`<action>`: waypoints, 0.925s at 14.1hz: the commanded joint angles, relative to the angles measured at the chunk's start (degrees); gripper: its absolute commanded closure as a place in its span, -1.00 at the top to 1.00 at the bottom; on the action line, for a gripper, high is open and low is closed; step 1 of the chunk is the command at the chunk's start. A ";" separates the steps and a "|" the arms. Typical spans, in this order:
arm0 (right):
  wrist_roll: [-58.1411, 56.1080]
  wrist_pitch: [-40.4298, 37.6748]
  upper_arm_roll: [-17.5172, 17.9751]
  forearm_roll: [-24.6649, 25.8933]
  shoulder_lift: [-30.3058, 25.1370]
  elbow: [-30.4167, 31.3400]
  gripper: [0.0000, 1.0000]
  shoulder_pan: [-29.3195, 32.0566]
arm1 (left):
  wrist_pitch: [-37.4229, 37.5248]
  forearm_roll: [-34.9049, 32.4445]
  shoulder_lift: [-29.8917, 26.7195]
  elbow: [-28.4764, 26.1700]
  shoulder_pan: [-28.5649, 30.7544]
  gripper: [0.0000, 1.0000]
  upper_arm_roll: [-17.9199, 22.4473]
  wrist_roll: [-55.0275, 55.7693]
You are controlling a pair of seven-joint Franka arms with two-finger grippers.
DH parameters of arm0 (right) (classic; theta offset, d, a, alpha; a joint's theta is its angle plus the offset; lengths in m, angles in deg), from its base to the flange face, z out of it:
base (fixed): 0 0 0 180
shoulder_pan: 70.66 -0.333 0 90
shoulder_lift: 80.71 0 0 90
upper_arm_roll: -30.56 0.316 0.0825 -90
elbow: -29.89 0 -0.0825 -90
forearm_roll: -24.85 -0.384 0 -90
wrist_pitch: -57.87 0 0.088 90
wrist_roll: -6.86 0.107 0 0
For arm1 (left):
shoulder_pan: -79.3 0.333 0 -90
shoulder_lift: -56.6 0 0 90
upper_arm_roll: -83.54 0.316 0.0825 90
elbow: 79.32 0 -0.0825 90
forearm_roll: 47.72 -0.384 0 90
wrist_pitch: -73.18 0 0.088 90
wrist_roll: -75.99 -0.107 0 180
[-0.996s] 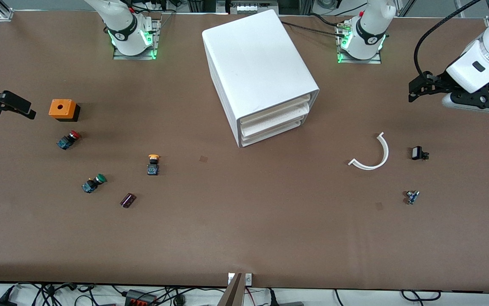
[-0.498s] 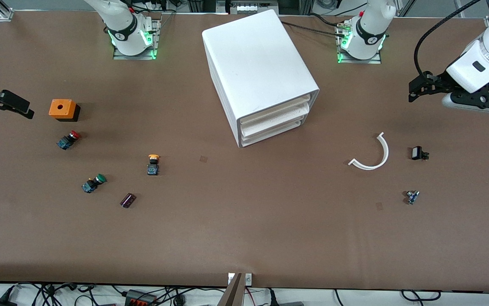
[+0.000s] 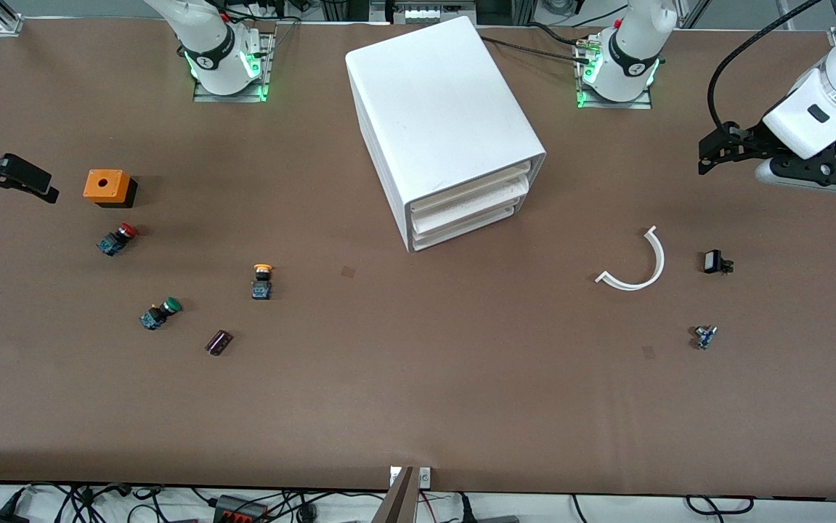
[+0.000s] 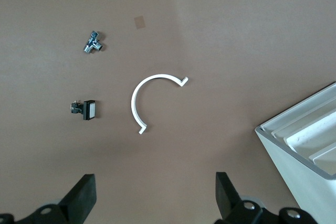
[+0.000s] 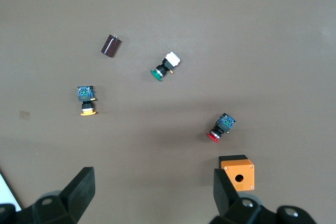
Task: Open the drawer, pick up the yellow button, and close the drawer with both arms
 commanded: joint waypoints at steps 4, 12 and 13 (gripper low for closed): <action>-0.76 -0.59 0.80 0.67 -0.59 0.20 1.00 0.02 | 1.27 0.51 0.06 1.11 -0.23 1.00 0.33 -0.99; -0.76 -0.24 0.80 0.67 -0.42 0.56 1.00 0.10 | 1.27 0.51 0.06 1.11 -0.23 1.00 0.33 -0.99; -0.76 -0.24 0.80 0.67 -0.33 0.56 1.00 0.10 | 1.27 0.51 0.06 1.11 -0.23 1.00 0.24 -0.99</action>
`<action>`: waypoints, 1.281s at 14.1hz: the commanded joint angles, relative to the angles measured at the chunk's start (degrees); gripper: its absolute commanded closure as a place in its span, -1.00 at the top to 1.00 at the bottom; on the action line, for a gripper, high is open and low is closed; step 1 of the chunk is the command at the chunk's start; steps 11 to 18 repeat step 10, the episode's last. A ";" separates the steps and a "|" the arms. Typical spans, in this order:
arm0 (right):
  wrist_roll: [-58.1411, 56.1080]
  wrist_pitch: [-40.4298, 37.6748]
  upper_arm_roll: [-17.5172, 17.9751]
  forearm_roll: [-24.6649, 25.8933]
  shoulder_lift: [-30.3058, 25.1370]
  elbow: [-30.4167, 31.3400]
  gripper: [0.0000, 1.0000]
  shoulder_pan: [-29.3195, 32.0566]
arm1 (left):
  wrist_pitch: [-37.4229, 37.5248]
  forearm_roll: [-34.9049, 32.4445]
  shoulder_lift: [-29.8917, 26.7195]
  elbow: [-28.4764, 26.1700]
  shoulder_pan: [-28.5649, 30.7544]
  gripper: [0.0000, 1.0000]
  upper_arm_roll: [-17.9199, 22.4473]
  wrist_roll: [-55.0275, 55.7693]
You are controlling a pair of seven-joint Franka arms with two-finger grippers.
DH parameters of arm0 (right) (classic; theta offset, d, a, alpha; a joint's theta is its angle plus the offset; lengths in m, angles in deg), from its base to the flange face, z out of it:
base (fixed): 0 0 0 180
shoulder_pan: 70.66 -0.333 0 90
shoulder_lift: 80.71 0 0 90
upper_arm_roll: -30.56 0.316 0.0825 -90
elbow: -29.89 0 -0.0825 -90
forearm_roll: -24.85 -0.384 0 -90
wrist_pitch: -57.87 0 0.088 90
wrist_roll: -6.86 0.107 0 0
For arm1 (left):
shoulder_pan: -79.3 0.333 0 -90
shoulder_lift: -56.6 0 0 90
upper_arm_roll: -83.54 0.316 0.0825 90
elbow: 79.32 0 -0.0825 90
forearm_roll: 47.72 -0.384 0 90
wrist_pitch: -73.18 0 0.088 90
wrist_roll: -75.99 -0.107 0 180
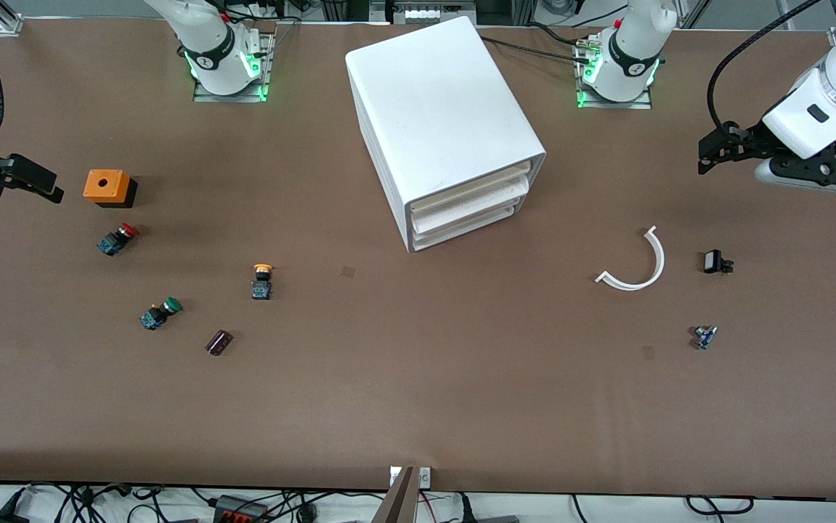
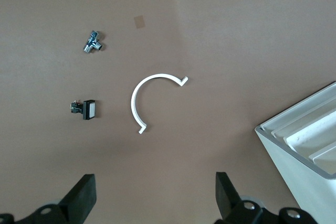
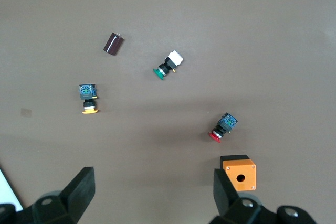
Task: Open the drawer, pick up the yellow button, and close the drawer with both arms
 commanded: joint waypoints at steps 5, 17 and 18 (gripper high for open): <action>-0.73 0.26 0.38 0.66 -0.26 0.57 1.00 0.28 | 1.18 0.51 0.06 1.10 -0.19 1.00 0.24 -0.99; -0.73 0.62 0.38 0.66 -0.26 1.18 1.00 0.37 | 1.19 0.51 0.06 1.10 -0.19 1.00 0.24 -0.99; -0.73 0.62 0.38 0.66 -0.26 1.18 1.00 0.37 | 1.19 0.51 0.06 1.10 -0.19 1.00 0.24 -0.99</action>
